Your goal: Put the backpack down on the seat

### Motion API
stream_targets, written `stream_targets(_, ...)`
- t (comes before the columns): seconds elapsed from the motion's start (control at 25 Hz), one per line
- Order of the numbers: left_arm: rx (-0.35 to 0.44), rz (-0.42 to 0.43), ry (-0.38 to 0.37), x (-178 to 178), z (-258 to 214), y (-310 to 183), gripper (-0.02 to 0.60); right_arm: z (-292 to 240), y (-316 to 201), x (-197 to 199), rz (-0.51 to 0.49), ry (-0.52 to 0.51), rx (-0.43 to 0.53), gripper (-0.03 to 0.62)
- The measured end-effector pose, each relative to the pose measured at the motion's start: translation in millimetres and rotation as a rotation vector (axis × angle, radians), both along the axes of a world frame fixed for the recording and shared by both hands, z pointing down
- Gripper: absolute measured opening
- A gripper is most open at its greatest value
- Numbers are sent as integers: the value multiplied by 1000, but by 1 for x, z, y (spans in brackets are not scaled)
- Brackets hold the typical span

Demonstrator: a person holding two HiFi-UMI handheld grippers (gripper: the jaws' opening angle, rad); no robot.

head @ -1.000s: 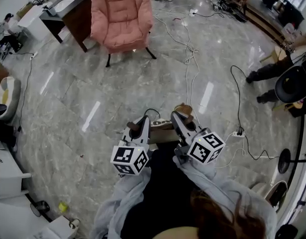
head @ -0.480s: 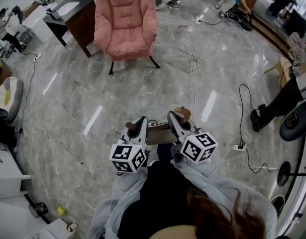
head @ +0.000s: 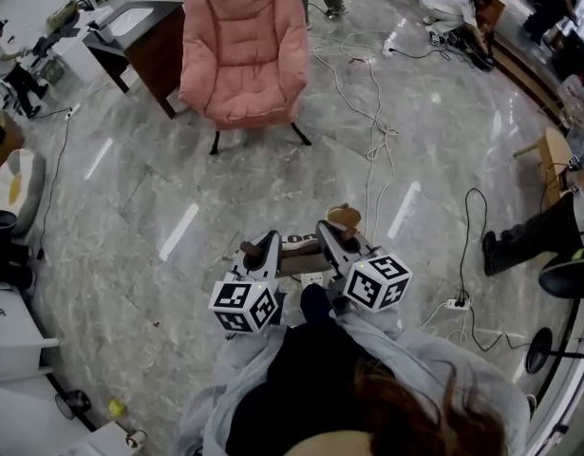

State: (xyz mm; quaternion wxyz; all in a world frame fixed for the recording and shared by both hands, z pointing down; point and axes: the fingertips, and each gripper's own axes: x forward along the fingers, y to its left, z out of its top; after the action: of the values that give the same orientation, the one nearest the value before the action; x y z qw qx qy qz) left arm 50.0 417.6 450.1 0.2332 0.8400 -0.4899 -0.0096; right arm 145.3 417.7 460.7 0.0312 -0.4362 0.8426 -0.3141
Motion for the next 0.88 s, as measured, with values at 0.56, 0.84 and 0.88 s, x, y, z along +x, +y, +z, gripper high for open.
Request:
stream_targets(0.56, 8, -19, 13, 14, 0, -79, 14, -3, -86, 13, -31, -34, 13, 8)
stream_targets(0.84, 18, -41, 2, 15, -3, -90, 14, 0, -96, 14, -48, -18, 15, 8)
stream_targets(0.88, 19, -42, 6, 15, -3, -92, 14, 1, -98, 14, -48, -15, 12, 8)
